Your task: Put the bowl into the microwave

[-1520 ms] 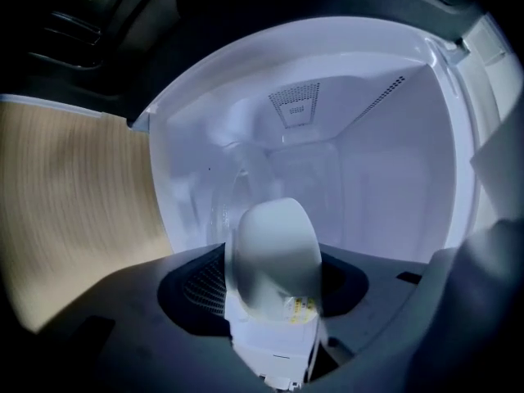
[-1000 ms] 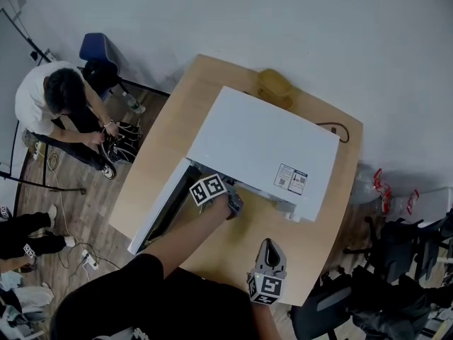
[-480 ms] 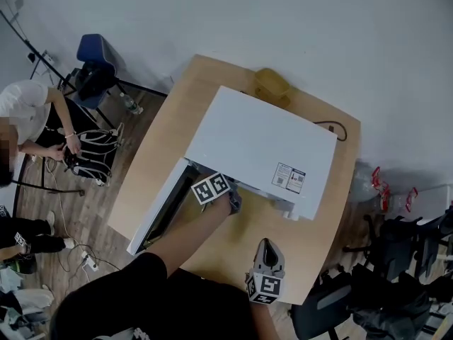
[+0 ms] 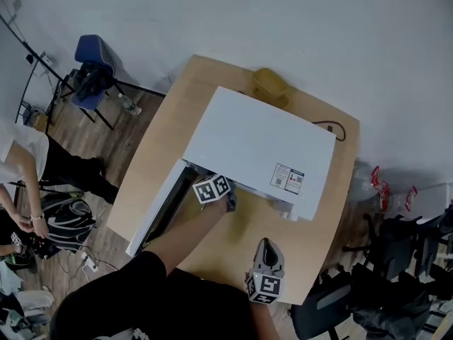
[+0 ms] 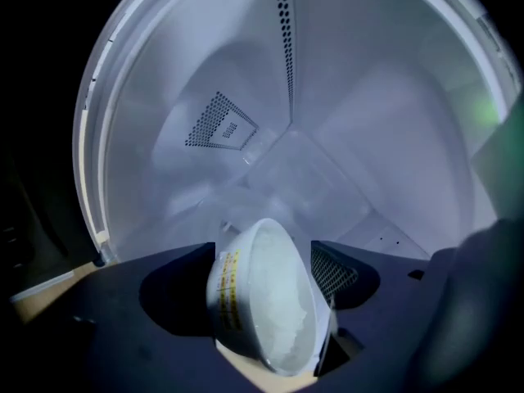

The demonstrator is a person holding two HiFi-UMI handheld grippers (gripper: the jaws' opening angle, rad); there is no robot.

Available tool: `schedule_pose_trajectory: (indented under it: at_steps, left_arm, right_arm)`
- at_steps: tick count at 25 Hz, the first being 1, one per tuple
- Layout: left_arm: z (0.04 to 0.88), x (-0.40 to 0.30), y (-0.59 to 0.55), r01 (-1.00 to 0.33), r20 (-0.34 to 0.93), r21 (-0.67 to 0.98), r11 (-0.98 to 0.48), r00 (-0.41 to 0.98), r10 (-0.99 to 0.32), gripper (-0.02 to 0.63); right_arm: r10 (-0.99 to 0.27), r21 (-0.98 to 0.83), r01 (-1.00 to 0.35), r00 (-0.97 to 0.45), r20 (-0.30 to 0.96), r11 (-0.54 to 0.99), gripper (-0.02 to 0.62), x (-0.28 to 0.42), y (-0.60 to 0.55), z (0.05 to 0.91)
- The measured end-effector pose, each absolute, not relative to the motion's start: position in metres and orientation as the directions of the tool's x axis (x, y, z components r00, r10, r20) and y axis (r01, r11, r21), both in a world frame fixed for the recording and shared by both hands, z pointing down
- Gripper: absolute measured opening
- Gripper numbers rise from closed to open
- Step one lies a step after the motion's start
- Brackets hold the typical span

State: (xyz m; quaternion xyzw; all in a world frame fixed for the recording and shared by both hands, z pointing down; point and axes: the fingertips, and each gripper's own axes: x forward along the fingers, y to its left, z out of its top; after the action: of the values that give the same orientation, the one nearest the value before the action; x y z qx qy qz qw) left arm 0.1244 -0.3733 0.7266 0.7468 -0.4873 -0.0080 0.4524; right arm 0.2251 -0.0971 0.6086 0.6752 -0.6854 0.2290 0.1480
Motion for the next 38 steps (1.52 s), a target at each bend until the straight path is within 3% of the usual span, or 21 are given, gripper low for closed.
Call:
schedule_pose_trajectory:
  at_steps: [19,38]
  left_arm:
    - [0.725,0.113,-0.371,-0.791,0.397,0.526,-0.312,0.554,-0.732,0.357]
    - [0.707,0.106,-0.363,-0.765,0.338,0.517,-0.385,0.595,-0.729,0.360]
  right_arm:
    - [-0.863,-0.078,-0.997,-0.034,0.505,-0.006,0.060,0.223,-0.092,0.602]
    - [-0.860,-0.079,-0.997,-0.043,0.509,0.003,0.060,0.215,-0.086,0.602]
